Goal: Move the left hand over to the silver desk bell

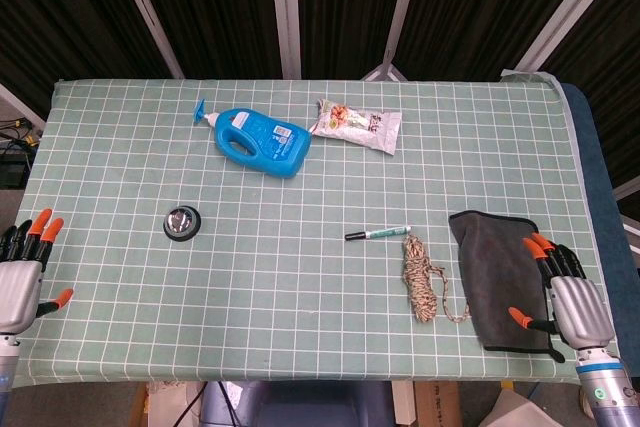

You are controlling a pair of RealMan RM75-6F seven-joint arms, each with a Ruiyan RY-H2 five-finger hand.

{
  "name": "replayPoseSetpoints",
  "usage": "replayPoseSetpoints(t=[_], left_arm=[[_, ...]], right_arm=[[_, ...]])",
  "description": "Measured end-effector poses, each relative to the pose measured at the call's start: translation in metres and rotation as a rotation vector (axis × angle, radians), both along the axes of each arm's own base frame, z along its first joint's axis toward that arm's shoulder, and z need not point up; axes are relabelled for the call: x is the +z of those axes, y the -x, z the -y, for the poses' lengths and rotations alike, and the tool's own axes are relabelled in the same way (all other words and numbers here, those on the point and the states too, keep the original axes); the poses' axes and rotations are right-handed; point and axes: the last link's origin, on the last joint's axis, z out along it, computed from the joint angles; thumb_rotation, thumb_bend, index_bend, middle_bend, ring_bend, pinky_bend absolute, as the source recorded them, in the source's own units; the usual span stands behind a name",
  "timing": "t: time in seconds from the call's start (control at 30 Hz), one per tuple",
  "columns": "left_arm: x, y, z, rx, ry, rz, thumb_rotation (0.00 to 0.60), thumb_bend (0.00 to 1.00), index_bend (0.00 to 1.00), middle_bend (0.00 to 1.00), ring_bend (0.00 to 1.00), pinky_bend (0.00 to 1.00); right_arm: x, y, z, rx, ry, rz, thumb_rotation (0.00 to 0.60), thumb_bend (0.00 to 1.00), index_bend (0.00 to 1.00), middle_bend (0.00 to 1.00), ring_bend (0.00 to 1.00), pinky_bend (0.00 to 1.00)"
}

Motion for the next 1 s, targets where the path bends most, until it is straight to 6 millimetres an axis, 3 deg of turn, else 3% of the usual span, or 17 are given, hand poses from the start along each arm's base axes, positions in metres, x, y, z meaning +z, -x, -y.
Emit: replayPoseSetpoints(t=[0.2,0.43,0.6,0.77,1.0], left_arm=[[0.000,0.000,0.000,0.000,0.007,0.002,0.600,0.14,0.00,0.00,0.00,0.00],[-0.004,-0.004,-0.013,-0.025,0.051,-0.010,0.600,0.30,0.00,0.00,0.00,0.00],[-0.007,-0.016,-0.037,-0.073,0.123,-0.024,0.600,0.40,0.00,0.00,0.00,0.00],[-0.017,-0.031,-0.065,-0.117,0.203,-0.053,0.600,0.40,0.00,0.00,0.00,0.00],[-0.048,-0.041,-0.100,-0.116,0.282,-0.082,0.600,0.47,0.00,0.00,0.00,0.00]], right_arm=[[-0.001,-0.001,-0.001,0.006,-0.007,-0.004,0.600,0.22,0.00,0.00,0.00,0.00],[-0.003,-0.002,-0.001,0.008,-0.011,-0.006,0.600,0.22,0.00,0.00,0.00,0.00],[-0.003,-0.002,0.000,0.008,-0.011,-0.004,0.600,0.22,0.00,0.00,0.00,0.00],[-0.003,-0.001,0.001,0.002,-0.012,-0.002,0.600,0.22,0.00,0.00,0.00,0.00],[-0.001,0.000,0.002,-0.001,-0.006,0.004,0.600,0.22,0.00,0.00,0.00,0.00]])
